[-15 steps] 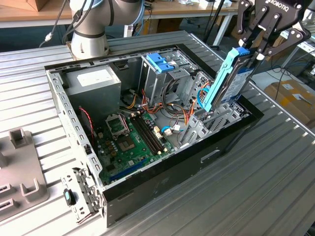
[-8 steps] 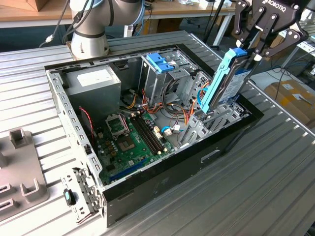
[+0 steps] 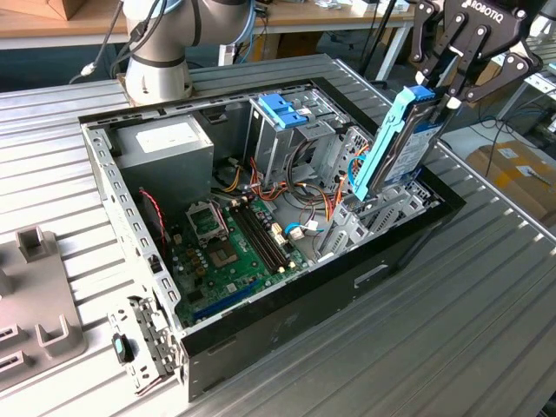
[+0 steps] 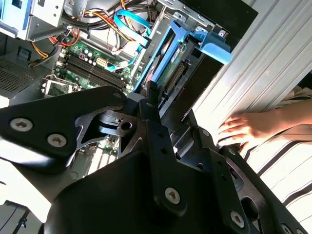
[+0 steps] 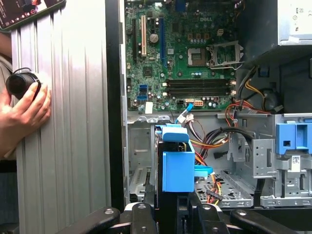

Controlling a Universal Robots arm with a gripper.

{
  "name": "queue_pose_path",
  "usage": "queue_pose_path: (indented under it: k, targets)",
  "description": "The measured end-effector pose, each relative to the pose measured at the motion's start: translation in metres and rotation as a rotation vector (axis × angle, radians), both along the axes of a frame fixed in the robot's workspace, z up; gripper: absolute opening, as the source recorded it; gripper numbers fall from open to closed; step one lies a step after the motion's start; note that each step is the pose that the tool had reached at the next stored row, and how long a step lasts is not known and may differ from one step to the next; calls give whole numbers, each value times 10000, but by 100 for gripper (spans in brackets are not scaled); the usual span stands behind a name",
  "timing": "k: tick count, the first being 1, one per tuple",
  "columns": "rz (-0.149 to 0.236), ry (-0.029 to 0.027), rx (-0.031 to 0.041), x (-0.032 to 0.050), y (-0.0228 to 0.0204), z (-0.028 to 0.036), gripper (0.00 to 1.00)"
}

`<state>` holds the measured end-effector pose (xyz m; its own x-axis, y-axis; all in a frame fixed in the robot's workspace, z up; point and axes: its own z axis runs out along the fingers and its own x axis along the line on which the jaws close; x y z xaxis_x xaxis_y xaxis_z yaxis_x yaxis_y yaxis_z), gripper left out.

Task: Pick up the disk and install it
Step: 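Insert the disk into the insertion slot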

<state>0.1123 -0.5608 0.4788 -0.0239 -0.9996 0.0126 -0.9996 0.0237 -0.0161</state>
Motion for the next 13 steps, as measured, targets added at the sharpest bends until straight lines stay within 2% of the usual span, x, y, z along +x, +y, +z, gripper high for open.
queue_pose_path:
  k: [6,11,13]
  targets:
    - [-1,0,0,-5,0,-23,35]
    - [-1,0,0,-9,1,-74,35]
    - [0,-1,-2,-9,28,-91,35]
